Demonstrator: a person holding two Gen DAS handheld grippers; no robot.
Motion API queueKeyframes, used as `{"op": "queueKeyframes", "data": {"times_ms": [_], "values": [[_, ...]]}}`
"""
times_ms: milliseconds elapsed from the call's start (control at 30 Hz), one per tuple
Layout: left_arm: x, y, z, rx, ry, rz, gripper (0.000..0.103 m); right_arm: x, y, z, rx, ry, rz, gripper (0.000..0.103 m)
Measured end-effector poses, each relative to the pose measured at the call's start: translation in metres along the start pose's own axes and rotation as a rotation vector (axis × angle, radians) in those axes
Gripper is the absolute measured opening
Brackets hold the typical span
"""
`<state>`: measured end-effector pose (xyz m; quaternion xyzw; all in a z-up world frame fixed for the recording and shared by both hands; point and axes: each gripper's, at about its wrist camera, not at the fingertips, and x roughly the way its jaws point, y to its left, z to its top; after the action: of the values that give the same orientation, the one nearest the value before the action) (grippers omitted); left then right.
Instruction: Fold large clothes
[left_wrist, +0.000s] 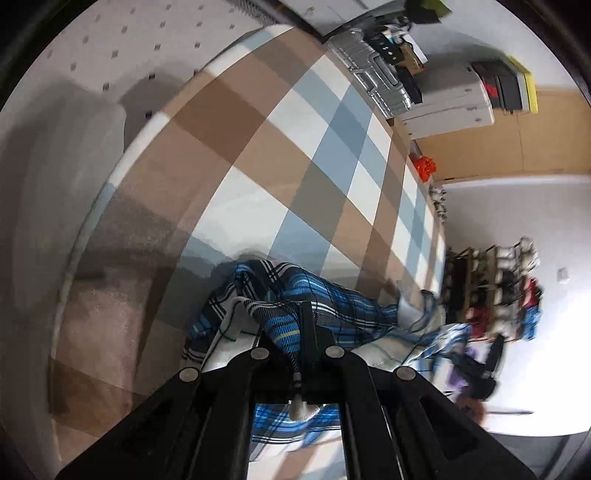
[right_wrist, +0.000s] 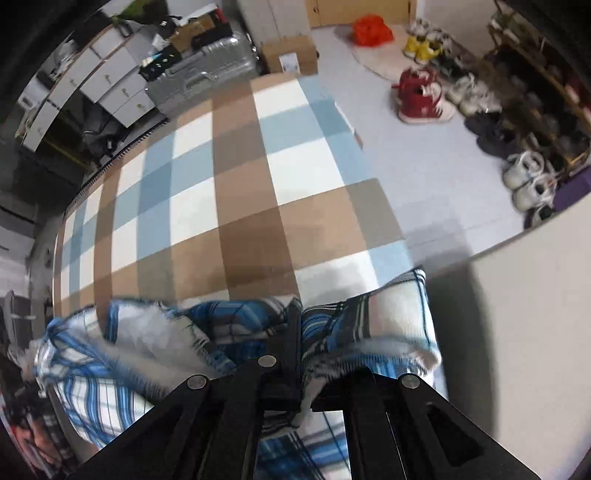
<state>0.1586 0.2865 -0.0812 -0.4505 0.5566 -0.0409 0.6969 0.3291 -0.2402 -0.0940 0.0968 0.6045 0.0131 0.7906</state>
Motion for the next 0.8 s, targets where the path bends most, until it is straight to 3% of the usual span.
{"op": "queueKeyframes", "data": {"times_ms": [167,267,300,333,400,533,633,800], "values": [[-0.013,0.015,0.002,-0.105,0.059,-0.070,0.000,0.009,-0.015,0.018,0.122,0.041,0.142,0.002],[-0.021,0.014,0.004,-0.146,0.065,-0.077,0.002,-0.005,-0.025,0.023,0.176,-0.015,0.270,0.003],[-0.025,0.011,0.005,-0.151,0.069,-0.063,0.011,-0.009,-0.027,0.023,0.182,-0.026,0.297,0.003],[-0.027,0.010,0.005,-0.158,0.071,-0.045,0.030,-0.015,-0.029,0.022,0.191,-0.042,0.325,0.003],[-0.032,0.003,0.009,-0.152,0.064,-0.054,0.058,-0.023,-0.029,0.022,0.188,-0.072,0.348,0.003],[-0.047,-0.010,0.014,-0.101,-0.019,-0.019,0.059,-0.036,-0.033,0.021,0.217,-0.115,0.431,0.003],[-0.054,-0.007,0.016,-0.125,-0.050,-0.032,0.059,-0.044,-0.035,0.022,0.238,-0.145,0.499,0.003],[-0.062,-0.009,0.011,-0.112,-0.122,0.009,0.059,-0.082,-0.038,0.026,0.246,-0.348,0.599,0.003]]}}
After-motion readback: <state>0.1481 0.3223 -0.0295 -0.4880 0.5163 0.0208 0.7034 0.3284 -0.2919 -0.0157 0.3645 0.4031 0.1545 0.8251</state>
